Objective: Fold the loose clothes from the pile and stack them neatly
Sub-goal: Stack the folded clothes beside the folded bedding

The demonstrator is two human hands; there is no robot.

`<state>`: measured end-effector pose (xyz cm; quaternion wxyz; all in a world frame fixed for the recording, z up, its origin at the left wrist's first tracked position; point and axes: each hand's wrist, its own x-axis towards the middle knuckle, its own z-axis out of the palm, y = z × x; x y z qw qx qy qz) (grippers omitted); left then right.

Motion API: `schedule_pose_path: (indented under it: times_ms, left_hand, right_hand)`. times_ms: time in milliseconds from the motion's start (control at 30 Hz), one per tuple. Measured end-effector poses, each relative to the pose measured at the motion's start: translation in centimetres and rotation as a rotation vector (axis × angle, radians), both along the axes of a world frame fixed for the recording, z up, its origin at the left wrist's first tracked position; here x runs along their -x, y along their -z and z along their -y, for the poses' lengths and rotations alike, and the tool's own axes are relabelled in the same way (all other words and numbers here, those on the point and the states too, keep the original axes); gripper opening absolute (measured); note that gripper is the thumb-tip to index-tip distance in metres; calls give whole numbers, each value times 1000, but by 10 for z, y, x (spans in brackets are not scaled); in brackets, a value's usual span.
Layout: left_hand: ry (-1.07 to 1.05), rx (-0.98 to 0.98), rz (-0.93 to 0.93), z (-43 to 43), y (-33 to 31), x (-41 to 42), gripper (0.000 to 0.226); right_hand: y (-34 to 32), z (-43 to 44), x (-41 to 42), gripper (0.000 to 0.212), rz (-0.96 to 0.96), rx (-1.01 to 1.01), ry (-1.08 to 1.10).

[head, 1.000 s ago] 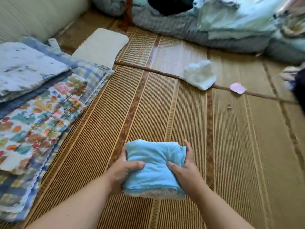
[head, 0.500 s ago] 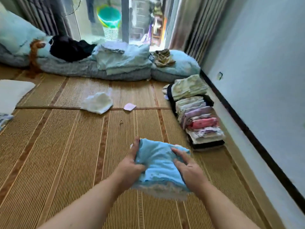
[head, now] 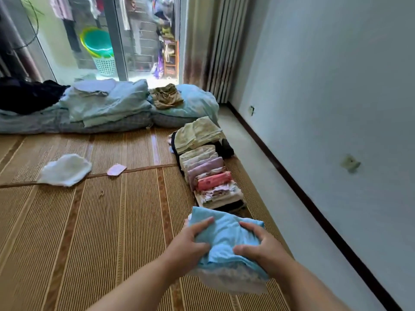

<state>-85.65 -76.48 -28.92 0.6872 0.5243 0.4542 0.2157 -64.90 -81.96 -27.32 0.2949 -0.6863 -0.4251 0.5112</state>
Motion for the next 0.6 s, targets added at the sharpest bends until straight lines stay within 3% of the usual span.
schedule_pose_path:
  times_ms: [167, 333, 600]
  left_hand:
    - [23, -59, -117, -4, 21, -58, 84]
    - [25, -74, -154, -21, 52, -130, 94]
    - [-263, -114, -220, -71, 152, -212, 91]
  right_hand:
    - [14, -6, -57, 85, 106, 3, -56]
    - [47, -38, -133, 93, 206, -6, -152]
    - [145, -152, -214, 93, 382, -24, -499]
